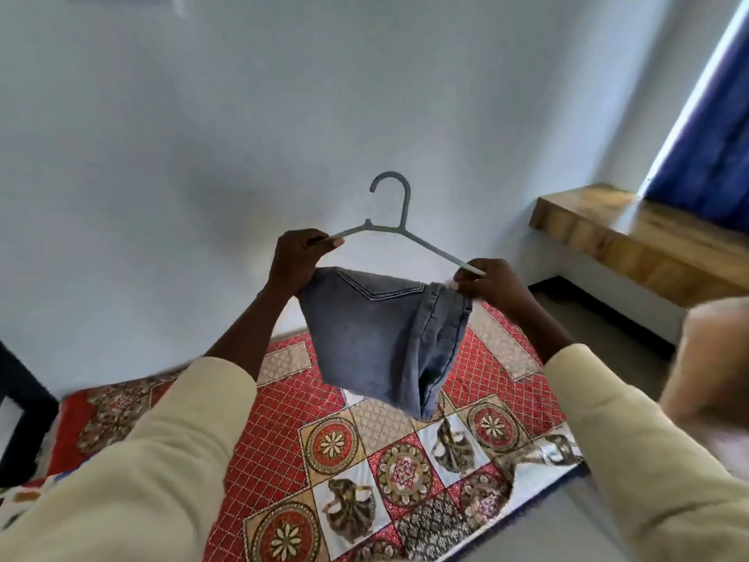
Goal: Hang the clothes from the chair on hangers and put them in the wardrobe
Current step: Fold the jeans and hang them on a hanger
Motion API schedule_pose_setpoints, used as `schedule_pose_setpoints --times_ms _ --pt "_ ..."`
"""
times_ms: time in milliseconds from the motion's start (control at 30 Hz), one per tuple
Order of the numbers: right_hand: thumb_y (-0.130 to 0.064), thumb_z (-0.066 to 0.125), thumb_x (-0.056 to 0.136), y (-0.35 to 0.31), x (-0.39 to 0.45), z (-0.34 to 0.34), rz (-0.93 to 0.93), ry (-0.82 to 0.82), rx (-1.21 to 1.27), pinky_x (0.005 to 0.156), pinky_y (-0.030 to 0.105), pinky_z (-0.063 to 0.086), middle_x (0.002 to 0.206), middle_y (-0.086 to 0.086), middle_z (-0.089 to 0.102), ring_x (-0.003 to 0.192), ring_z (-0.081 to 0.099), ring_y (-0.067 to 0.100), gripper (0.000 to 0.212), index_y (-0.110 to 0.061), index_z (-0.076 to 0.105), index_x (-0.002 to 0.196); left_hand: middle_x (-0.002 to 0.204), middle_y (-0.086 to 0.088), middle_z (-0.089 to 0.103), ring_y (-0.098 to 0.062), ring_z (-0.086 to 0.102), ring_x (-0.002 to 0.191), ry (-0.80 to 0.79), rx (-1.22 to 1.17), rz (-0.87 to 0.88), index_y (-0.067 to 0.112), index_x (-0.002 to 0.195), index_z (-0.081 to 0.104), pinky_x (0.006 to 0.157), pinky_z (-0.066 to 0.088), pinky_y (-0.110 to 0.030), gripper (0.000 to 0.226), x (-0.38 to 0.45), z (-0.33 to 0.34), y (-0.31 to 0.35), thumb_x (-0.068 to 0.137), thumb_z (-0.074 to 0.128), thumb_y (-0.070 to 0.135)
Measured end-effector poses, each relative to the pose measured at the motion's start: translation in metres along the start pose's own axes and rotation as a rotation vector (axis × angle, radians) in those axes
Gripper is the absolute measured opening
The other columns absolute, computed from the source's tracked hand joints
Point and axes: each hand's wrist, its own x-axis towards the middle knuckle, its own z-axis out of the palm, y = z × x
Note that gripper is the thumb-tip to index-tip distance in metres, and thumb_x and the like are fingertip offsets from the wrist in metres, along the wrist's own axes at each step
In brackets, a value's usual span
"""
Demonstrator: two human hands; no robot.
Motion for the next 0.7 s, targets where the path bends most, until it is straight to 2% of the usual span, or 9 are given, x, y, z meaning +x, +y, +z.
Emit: schedule_pose_setpoints --times_ms 67,167,233,367,400,467,567,633,700 --pt "-0.005 0.077 0.077 0.020 -0.025 -0.032 0.025 0.032 -0.031 0.065 0.027 0.046 0.078 0.022 0.069 0.067 0.058 0.017 0.011 0.002 0.071 0.083 0.057 -0.013 0.054 -0.008 0.042 0.055 -0.021 -0.026 0.002 0.004 0.071 0.071 0.053 0.032 -0.021 0.031 -0.008 0.037 0.026 0.083 0.076 0.032" --pt "-0.013 0.074 0.080 0.048 -0.057 -0.073 0.037 0.060 -0.248 0.065 0.029 0.049 0.080 0.013 0.070 0.071 0.062 0.021 0.008 -0.007 0.069 0.081 0.051 0.009 0.051 -0.001 0.041 0.050 -0.069 -0.070 0.017 0.008 0.070 0.071 0.051 0.031 -0.017 0.026 -0.021 0.095 0.058 0.082 0.078 0.029" --pt "-0.020 0.069 0.084 0.075 -0.083 -0.112 0.046 0.084 -0.371 0.068 0.034 0.049 0.082 0.007 0.070 0.074 0.062 0.022 0.006 -0.015 0.066 0.081 0.047 0.014 0.051 -0.001 0.042 0.049 -0.131 -0.098 0.041 0.012 0.068 0.070 0.052 0.032 -0.016 0.023 -0.031 0.143 0.083 0.081 0.079 0.028" --pt "-0.028 0.060 0.097 0.123 -0.154 -0.205 0.094 0.196 -0.304 0.062 0.028 0.043 0.072 -0.004 0.062 0.069 0.058 0.017 0.019 -0.020 0.063 0.079 0.052 0.011 0.055 -0.003 0.043 0.052 -0.197 -0.191 0.079 0.012 0.073 0.073 0.055 0.034 -0.022 0.021 -0.046 0.231 0.136 0.081 0.079 0.031" --pt "-0.032 0.054 0.100 0.131 -0.172 -0.223 0.090 0.240 -0.327 0.062 0.030 0.044 0.073 -0.003 0.062 0.070 0.059 0.019 0.023 -0.022 0.059 0.080 0.055 0.007 0.056 -0.005 0.043 0.054 -0.216 -0.215 0.083 0.012 0.073 0.072 0.056 0.035 -0.025 0.022 -0.048 0.250 0.150 0.082 0.078 0.031" --pt "-0.036 0.042 0.104 0.149 -0.210 -0.256 0.090 0.339 -0.512 0.066 0.037 0.046 0.088 0.010 0.066 0.077 0.062 0.033 0.027 -0.015 0.056 0.095 0.058 -0.003 0.056 -0.010 0.044 0.057 -0.273 -0.265 0.099 0.010 0.073 0.072 0.059 0.035 -0.028 0.024 -0.054 0.294 0.184 0.082 0.077 0.031" --pt "-0.032 0.039 0.104 0.183 -0.260 -0.301 0.153 0.496 -0.765 0.070 0.045 0.046 0.113 0.020 0.067 0.090 0.064 0.046 0.029 -0.010 0.053 0.116 0.057 0.006 0.061 -0.006 0.050 0.059 -0.377 -0.320 0.172 0.012 0.077 0.074 0.061 0.039 -0.026 0.021 -0.063 0.359 0.241 0.082 0.077 0.032" --pt "-0.034 0.039 0.101 0.197 -0.295 -0.332 0.153 0.642 -0.841 0.066 0.042 0.044 0.111 0.021 0.068 0.086 0.064 0.047 0.036 -0.006 0.056 0.115 0.058 0.018 0.064 0.007 0.053 0.060 -0.437 -0.379 0.231 0.018 0.086 0.077 0.061 0.042 -0.017 0.015 -0.071 0.401 0.286 0.082 0.077 0.033" --pt "-0.038 0.038 0.098 0.207 -0.328 -0.360 0.155 0.785 -0.865 0.058 0.039 0.043 0.099 0.024 0.069 0.073 0.064 0.048 0.043 -0.004 0.061 0.109 0.064 0.019 0.065 0.014 0.053 0.060 -0.493 -0.445 0.247 0.021 0.091 0.075 0.061 0.043 -0.011 0.014 -0.081 0.447 0.327 0.083 0.077 0.031"
